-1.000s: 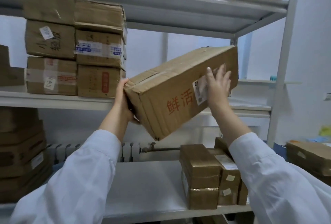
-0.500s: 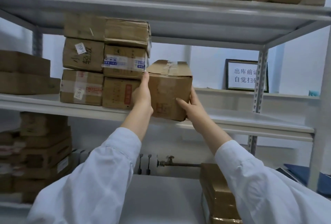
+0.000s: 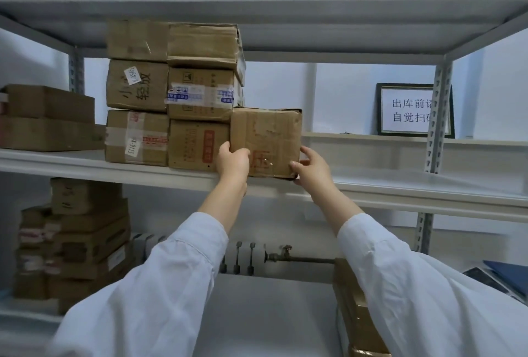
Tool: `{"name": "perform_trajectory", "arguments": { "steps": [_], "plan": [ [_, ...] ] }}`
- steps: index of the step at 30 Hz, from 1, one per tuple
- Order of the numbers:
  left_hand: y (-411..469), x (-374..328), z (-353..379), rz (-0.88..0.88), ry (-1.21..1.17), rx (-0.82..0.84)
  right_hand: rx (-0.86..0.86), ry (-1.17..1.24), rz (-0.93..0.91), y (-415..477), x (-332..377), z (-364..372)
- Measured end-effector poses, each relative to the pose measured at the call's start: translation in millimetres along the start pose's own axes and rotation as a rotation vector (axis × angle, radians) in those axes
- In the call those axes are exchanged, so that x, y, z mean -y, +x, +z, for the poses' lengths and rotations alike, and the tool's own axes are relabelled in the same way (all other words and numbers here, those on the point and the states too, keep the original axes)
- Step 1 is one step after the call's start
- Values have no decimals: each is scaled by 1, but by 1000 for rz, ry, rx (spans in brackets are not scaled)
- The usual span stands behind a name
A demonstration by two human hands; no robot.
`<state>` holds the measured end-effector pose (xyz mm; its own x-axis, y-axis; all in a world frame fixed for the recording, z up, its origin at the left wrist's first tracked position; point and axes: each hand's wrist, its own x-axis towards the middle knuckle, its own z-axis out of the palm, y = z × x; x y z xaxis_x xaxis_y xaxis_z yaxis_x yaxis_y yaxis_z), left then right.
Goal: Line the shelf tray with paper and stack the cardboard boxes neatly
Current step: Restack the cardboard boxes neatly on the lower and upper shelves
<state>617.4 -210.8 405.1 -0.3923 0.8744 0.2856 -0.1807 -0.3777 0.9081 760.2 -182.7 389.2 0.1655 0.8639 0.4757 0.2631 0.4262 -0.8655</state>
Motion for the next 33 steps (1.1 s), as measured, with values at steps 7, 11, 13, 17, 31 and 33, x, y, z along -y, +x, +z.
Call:
{"name": "perform_trajectory", "arguments": {
  "steps": [7,11,13,17,31,33],
  "plan": [
    [1,26,12,124,131,-125,295,-29,-101,-11,-11,-20],
    [-8,35,24,108,172,-308,284,-17,-62,-18,-11,-39],
    [-16,43,33,123,138,-367,231,20,-25,-21,-11,-49],
    [-40,57,59,131,-21,-412,164,41,-18,-27,-17,-70],
    [-89,151,160,-392,-323,-181,123,-201,240,-36,-138,-159],
    [-92,172,170,-443,-284,-182,90,-207,300,-37,-166,-167]
  ]
}}
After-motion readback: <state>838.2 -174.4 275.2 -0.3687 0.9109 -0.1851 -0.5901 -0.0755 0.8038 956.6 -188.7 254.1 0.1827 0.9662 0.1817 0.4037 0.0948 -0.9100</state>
